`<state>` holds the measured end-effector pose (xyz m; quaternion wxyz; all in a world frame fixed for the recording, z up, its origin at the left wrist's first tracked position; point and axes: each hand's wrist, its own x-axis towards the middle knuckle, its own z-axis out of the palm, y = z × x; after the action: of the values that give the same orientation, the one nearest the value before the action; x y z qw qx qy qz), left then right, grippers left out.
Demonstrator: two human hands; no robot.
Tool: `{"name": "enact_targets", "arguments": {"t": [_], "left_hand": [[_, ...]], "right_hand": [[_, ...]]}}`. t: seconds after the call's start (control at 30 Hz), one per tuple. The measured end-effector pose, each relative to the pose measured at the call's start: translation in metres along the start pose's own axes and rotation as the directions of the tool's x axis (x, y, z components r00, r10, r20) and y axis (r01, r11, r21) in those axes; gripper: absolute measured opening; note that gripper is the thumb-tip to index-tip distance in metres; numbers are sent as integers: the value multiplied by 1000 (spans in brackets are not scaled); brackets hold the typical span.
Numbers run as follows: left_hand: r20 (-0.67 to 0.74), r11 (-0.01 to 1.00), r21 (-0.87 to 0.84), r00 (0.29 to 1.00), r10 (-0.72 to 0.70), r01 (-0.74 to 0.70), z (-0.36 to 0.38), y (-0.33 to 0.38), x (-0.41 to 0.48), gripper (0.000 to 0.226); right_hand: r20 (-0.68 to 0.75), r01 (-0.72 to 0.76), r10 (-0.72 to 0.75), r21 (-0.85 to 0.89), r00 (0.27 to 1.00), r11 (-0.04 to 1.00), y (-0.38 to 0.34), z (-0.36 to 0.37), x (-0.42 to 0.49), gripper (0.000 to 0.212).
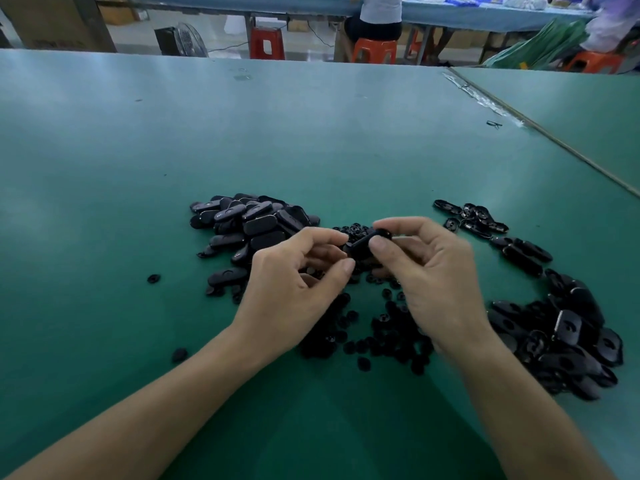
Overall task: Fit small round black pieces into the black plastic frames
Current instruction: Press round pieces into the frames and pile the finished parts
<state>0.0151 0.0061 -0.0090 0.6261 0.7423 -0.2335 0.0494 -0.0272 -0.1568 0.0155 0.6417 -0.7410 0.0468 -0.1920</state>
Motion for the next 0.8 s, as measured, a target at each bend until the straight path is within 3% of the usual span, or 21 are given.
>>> {"name": "enact_targets", "arguments": {"t": [0.1, 0.27, 0.6, 0.8], "left_hand": [[33, 999, 33, 999, 17, -18, -1, 1, 1, 23], [39, 999, -36, 999, 6, -4, -4, -2, 4, 23], [19, 980, -193, 999, -37, 40, -7, 2, 6, 20], [42, 998, -64, 999, -13, 15, -6, 3, 5, 25]], "right_hand": [[66, -32, 23, 133, 998, 991, 3, 7, -3, 16], [42, -40, 34, 154, 999, 987, 4, 6, -3, 11], [32, -40, 38, 85, 999, 996, 8, 6, -4, 10], [64, 94, -92, -31, 994, 995, 5, 10, -7, 31]]}}
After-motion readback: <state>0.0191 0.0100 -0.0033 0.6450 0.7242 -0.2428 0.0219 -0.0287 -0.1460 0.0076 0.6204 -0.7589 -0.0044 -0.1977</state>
